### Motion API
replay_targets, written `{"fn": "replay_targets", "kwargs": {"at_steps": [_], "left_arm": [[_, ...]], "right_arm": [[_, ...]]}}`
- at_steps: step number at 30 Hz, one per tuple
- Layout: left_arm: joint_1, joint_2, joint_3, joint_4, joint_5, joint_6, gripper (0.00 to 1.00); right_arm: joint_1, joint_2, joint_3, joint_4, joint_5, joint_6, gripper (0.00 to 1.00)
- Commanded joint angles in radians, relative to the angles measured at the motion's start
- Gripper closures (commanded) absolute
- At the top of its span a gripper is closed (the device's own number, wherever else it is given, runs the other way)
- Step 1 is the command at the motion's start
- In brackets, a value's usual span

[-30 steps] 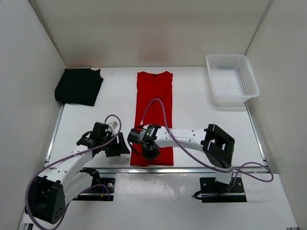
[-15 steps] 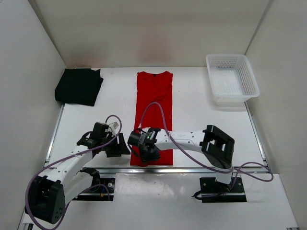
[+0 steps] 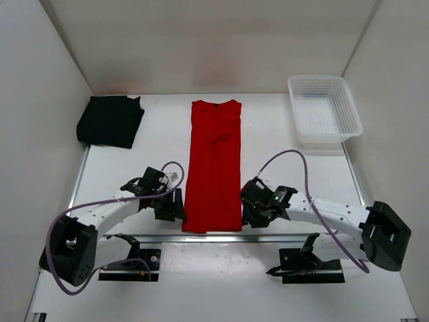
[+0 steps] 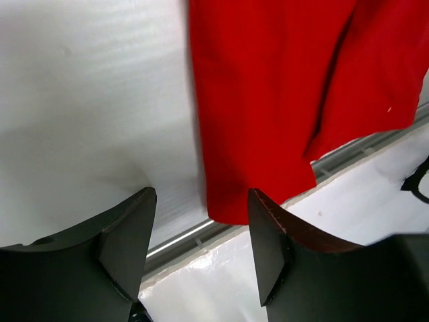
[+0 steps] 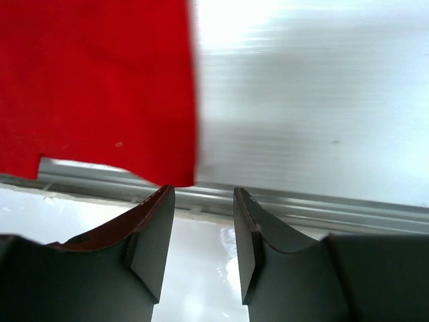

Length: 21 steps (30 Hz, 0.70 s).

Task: Fold and stack the t-shirts
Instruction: Rotate the tshirt 90 degrees, then grab the bottom of the folded rectangular tshirt with both arms

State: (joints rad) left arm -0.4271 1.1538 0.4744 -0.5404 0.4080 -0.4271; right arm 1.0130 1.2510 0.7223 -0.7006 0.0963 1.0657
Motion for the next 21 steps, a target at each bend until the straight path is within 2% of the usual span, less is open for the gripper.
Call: {"fn": "replay_targets", "kwargs": {"at_steps": [1,5,10,17,21], "left_arm": [[0.01,0.037,0.006,0.005,-0.041,0.021,0.33],[-0.004,0.034,-0.06,0.063,0.063,-0.007,0.33],[-0.038,-0.011,-0.095,0.074,0.078,-0.03,0.35],[-0.024,0.027,-0.12,0.086,0.074,-0.061,0.47],[-0.025,0.024,-0.14,0.1,0.1,-0.071,0.48]], "right_arm": [[-0.088,-0.109,-0.09,0.154,-0.067,-0.01,0.62],[-0.137,-0.176,-0.172,0.223,-0.121,-0.02,0.62],[-0.117,-0.219,-0.248,0.269,-0.156,0.023,0.62],[-0.134,-0.142,-0.241,0.337,-0.198,-0.012,0.62],[-0.117,-0.105,-0.242,0.383,-0.214,-0.001,0.61]]}}
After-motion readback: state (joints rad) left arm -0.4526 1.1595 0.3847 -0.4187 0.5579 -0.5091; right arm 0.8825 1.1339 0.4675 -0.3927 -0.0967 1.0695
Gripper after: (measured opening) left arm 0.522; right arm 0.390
